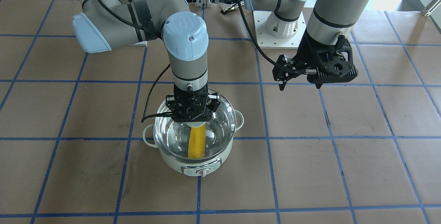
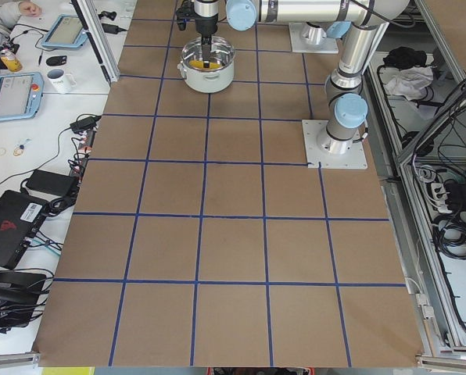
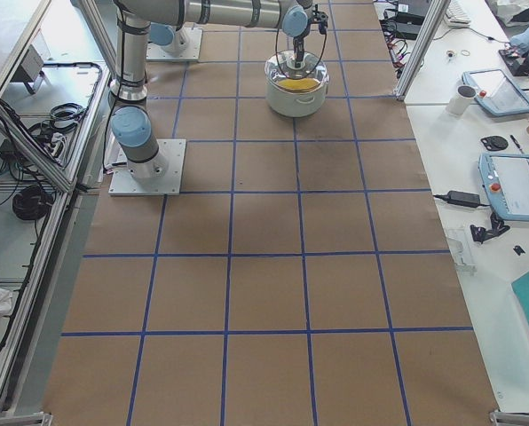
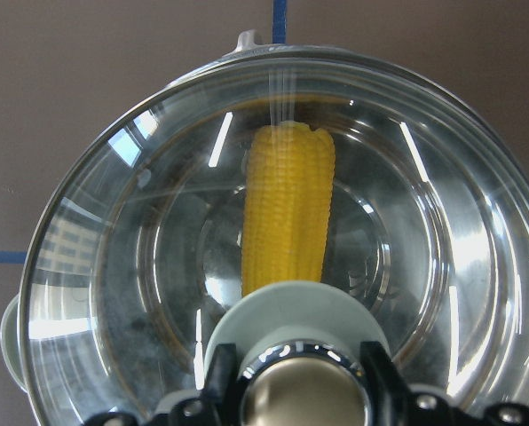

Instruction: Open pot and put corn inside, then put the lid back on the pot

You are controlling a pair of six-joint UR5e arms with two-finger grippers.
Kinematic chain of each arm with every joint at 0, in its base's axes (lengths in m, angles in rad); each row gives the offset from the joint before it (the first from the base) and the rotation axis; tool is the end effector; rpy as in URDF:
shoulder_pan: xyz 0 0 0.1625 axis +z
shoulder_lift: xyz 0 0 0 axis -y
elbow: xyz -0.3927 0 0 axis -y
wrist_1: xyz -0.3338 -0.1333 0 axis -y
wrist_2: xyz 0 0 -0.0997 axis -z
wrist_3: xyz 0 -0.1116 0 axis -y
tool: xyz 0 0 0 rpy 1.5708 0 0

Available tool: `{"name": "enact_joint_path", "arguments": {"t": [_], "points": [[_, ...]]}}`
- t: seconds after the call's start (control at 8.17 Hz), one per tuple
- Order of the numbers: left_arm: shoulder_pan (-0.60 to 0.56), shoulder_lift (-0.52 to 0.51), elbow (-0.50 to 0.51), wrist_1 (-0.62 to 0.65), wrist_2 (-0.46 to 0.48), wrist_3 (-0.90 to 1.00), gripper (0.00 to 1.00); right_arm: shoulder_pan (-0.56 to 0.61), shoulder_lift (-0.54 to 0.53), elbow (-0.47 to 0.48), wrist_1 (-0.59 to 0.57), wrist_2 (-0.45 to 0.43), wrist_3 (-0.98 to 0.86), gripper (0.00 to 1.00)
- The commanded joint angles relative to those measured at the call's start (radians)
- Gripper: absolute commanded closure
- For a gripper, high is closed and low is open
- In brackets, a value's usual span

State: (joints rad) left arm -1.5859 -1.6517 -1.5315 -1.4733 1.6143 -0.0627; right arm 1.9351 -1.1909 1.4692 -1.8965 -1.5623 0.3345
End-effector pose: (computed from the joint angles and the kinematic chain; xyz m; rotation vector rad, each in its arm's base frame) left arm -0.1355 -0.4690 0.4343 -0.0756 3.0981 -0.0892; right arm 0.3290 -0.4861 0.3288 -0.0468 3.1164 -0.0649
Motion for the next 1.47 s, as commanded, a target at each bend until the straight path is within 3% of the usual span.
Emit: {"name": "enact_joint_path", "arguments": {"t": [0.0, 1.35], "points": [[0.0, 0.006, -0.01, 0.002, 0.002, -0.002, 0.0, 0.001, -0.001, 0.014, -0.006, -0.002, 0.001, 1.0], [0.0, 0.018, -0.01, 0.001, 0.002, 0.0, 0.0, -0.001, -0.001, 0.023, -0.059, -0.035, -0.029, 1.0]]}}
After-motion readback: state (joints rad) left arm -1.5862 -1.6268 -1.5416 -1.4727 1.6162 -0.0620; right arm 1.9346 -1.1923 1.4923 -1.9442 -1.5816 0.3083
